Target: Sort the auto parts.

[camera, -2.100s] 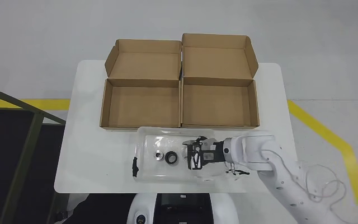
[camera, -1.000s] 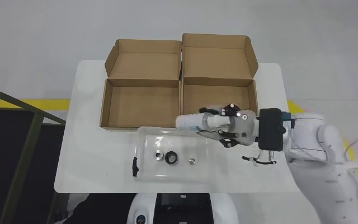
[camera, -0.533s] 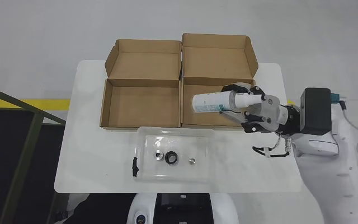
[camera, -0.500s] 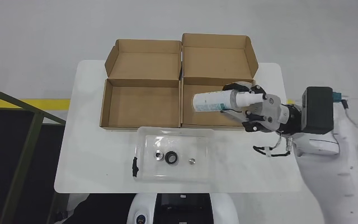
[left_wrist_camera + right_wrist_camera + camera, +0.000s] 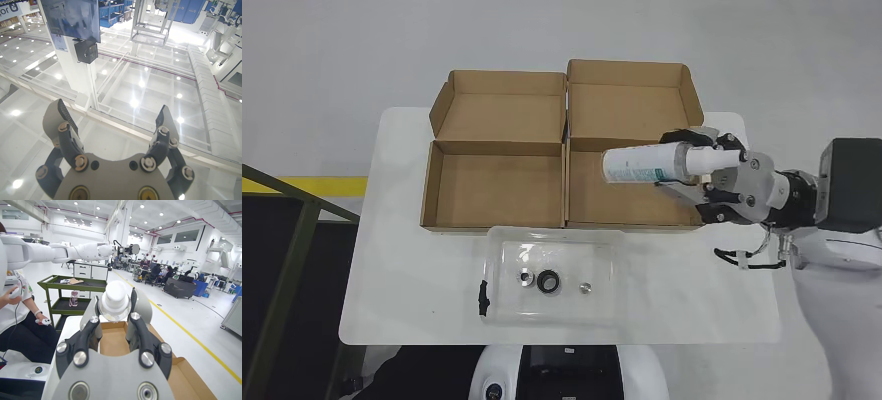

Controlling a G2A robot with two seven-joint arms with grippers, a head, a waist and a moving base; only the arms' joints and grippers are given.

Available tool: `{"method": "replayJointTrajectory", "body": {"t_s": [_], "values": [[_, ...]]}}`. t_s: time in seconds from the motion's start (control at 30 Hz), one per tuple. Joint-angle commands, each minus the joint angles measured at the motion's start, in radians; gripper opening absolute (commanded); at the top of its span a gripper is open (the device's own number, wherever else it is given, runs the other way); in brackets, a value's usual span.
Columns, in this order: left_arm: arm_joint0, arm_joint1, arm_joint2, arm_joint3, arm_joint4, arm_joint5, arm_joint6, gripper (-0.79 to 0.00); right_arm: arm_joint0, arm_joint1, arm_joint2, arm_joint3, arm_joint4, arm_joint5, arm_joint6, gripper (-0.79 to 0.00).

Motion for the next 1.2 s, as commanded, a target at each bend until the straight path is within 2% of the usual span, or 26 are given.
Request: {"method": "replayJointTrajectory", "body": {"t_s": [0.0,0.27,0.67,0.93,1.17], "values": [[0.0,0.0,0.0,0.0,0.0,0.0,0.0,0.0,0.005,0.0,-0.02,0.01,-0.01,-0.013,0.012,-0.785],[0.0,0.0,0.0,0.0,0.0,0.0,0.0,0.0,0.021,-0.009,-0.124,0.052,-0.142,-0.007,0.049,-0.785],[0.0,0.0,0.0,0.0,0.0,0.0,0.0,0.0,0.013,-0.025,-0.22,0.152,-0.389,0.085,0.022,-0.785],[0.0,0.0,0.0,0.0,0.0,0.0,0.0,0.0,0.048,-0.036,-0.28,0.27,-0.447,0.132,0.028,-0.785],[0.0,0.0,0.0,0.0,0.0,0.0,0.0,0.0,0.106,-0.05,-0.351,0.371,-0.473,0.176,0.091,-0.785]]}}
